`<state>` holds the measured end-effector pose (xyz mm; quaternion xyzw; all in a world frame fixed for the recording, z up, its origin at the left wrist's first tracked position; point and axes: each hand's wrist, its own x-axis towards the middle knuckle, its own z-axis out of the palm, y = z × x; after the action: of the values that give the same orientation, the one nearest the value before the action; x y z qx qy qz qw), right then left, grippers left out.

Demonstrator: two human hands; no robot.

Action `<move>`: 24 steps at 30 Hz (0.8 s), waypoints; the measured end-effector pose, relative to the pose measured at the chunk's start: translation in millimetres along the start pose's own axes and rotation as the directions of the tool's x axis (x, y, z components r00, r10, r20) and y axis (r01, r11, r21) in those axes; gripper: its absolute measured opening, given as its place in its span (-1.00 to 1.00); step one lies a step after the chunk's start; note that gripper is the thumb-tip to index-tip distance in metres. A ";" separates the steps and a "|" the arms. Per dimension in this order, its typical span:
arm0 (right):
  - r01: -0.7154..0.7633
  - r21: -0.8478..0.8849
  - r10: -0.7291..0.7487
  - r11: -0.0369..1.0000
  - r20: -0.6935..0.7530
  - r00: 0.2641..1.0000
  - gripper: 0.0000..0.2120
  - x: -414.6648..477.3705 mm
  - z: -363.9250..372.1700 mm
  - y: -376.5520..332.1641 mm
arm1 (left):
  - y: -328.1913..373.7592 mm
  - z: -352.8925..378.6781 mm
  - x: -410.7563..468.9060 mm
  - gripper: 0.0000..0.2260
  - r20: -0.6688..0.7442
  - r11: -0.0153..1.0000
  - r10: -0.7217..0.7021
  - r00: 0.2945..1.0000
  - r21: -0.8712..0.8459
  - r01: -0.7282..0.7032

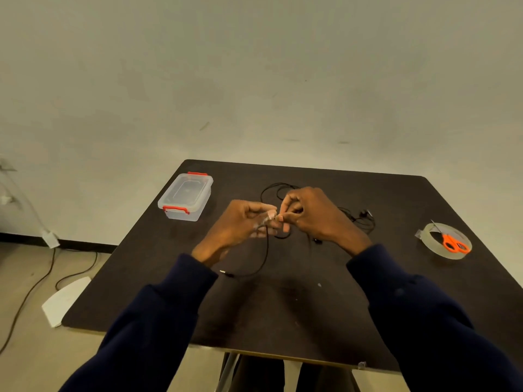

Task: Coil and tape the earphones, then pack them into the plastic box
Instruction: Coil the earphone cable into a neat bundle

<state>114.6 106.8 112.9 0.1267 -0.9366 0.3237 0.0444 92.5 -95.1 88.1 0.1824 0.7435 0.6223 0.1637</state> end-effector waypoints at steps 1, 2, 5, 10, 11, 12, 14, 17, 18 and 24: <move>-0.001 0.004 0.001 1.000 -0.002 1.000 -0.90 -0.2 -0.6 -0.7 | 1.6 -1.0 0.7 -0.75 -0.028 0.999 0.037 0.999 0.011 -0.036; -0.003 0.018 0.002 1.000 0.008 1.000 -0.90 -1.0 -1.3 -0.7 | 2.2 -2.1 1.2 -0.80 -0.064 0.998 0.066 0.996 0.019 -0.065; -0.036 0.031 0.035 0.999 0.030 0.999 -0.88 -7.1 -5.9 6.6 | -7.4 -8.7 1.9 -0.88 -0.126 0.999 0.046 0.991 -0.014 -0.048; -0.098 -0.069 0.093 0.993 -0.072 0.993 -0.92 -20.9 -27.4 42.9 | -42.5 -30.0 -8.2 -0.82 -0.305 0.957 -0.101 0.947 -0.291 0.008; -0.111 -0.063 0.102 0.992 -0.120 0.988 -0.94 -22.8 -32.6 48.7 | -48.5 -34.0 -11.3 -0.81 -0.304 0.942 -0.139 0.943 -0.334 0.032; -0.117 -0.049 0.108 0.992 -0.163 0.981 -0.97 -24.4 -36.8 52.6 | -53.0 -36.7 -13.6 -0.80 -0.278 0.940 -0.169 0.946 -0.334 0.070; -0.108 -0.038 0.097 0.993 -0.224 0.970 -0.98 -24.3 -40.7 51.7 | -58.6 -39.4 -14.5 -0.81 -0.161 0.971 -0.187 0.969 -0.178 0.158; -0.043 -0.010 0.040 0.999 -0.207 0.978 -0.93 -18.6 -35.5 36.0 | -54.6 -35.1 -9.8 -0.83 -0.021 0.968 -0.089 0.996 0.236 0.092; -0.021 -0.009 0.019 1.000 -0.184 0.983 -0.92 -16.1 -31.3 29.2 | -49.9 -31.3 -7.5 -0.78 -0.011 0.947 -0.024 1.000 0.321 0.026; 0.033 -0.041 -0.034 0.999 -0.028 0.999 -0.91 -2.3 -5.9 4.2 | -13.7 -13.8 5.4 -0.69 0.082 0.904 0.260 0.962 0.329 -0.272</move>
<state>115.7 114.2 114.6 0.1369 -0.9400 0.3057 0.0657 80.3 -106.7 76.8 0.3185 0.8040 0.4989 0.0572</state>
